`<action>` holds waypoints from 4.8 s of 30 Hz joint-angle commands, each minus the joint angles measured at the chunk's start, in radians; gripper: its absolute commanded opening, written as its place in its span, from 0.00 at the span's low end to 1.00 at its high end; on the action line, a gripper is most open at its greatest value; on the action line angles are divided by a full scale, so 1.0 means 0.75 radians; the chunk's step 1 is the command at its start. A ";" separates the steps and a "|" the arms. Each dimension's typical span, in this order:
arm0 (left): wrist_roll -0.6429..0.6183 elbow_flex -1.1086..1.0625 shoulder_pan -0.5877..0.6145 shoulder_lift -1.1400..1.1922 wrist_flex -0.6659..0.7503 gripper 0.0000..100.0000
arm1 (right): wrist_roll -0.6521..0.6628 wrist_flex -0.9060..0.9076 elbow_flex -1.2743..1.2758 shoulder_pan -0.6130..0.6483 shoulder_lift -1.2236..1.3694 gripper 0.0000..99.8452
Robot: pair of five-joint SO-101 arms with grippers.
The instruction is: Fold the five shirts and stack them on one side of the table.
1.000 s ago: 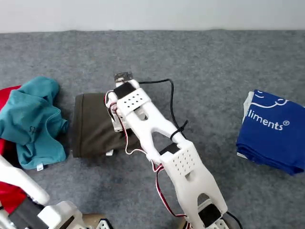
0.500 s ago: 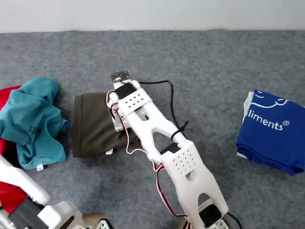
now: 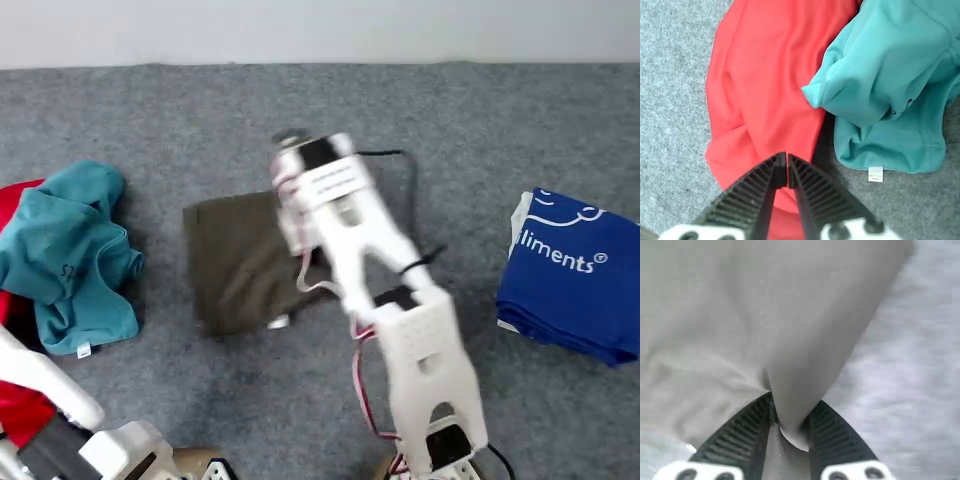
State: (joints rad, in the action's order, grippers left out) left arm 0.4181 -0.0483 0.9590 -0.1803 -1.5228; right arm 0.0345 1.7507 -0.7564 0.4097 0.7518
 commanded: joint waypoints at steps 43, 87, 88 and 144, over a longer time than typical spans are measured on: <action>0.010 0.009 -0.141 -0.047 0.025 0.02 | -0.106 0.062 -0.440 -0.310 -0.124 0.23; 0.096 0.007 -0.135 -0.047 0.025 0.02 | -0.978 -0.602 0.366 -0.349 0.091 0.02; 0.098 0.007 -0.135 -0.047 0.025 0.02 | -0.978 -0.578 0.362 -0.351 0.085 0.02; 0.104 -0.003 -0.141 -0.047 0.025 0.02 | 0.483 -0.210 0.336 -1.321 -0.762 0.01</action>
State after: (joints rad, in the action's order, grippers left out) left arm 0.4856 -0.0483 0.8562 -0.1803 -1.5228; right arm 0.3598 1.6464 -0.4849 -0.5386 0.1565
